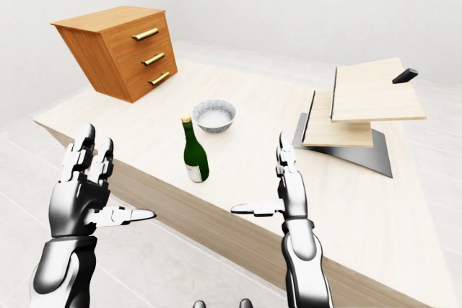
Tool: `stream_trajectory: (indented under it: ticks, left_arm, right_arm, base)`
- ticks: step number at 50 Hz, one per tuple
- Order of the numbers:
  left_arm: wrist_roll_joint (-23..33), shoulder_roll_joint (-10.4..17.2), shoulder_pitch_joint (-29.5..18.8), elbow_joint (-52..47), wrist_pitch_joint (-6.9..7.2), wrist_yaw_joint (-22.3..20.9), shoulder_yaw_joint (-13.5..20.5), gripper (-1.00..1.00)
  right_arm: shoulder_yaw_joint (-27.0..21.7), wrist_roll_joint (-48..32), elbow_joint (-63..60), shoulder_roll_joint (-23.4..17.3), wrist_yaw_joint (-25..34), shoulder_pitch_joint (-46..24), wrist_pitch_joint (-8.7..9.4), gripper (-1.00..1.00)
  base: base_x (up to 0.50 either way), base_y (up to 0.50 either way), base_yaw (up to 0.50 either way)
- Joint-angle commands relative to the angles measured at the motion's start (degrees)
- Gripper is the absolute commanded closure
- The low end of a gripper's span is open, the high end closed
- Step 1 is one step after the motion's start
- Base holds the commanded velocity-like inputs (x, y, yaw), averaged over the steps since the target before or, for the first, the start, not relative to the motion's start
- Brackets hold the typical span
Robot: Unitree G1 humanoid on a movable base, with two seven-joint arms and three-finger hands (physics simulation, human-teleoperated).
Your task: Put the wine bottle on the wine rack.
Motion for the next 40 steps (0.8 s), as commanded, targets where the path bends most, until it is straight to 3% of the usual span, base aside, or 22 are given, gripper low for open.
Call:
stream_trajectory:
  ticks: [1,16,28,40]
  left_arm:
    - [0.0,0.1,-0.3,1.1,0.00,-0.2,0.4,-1.00]
    - [-0.8,0.8,-2.2,2.9,0.00,-0.3,1.6,-1.00]
    - [-1.3,0.6,-2.0,2.1,0.00,-0.6,2.1,-1.00]
    - [-1.7,0.5,-1.4,2.3,0.00,-1.2,2.5,-1.00]
  right_arm:
    - [0.5,0.0,0.0,0.0,0.0,-0.4,0.00,-1.00]
    - [1.7,0.1,1.6,0.1,-0.3,-2.1,0.00,-1.00]
    - [3.1,-1.3,1.3,0.0,-0.5,-2.0,0.00,-1.00]
    - [3.5,-1.1,1.1,0.2,-0.8,-2.4,0.00,-1.00]
  base:
    - [0.00,0.00,0.00]
    - [0.00,0.00,0.00]
    - [0.43,0.22,0.00]
    - [0.03,0.02,0.00]
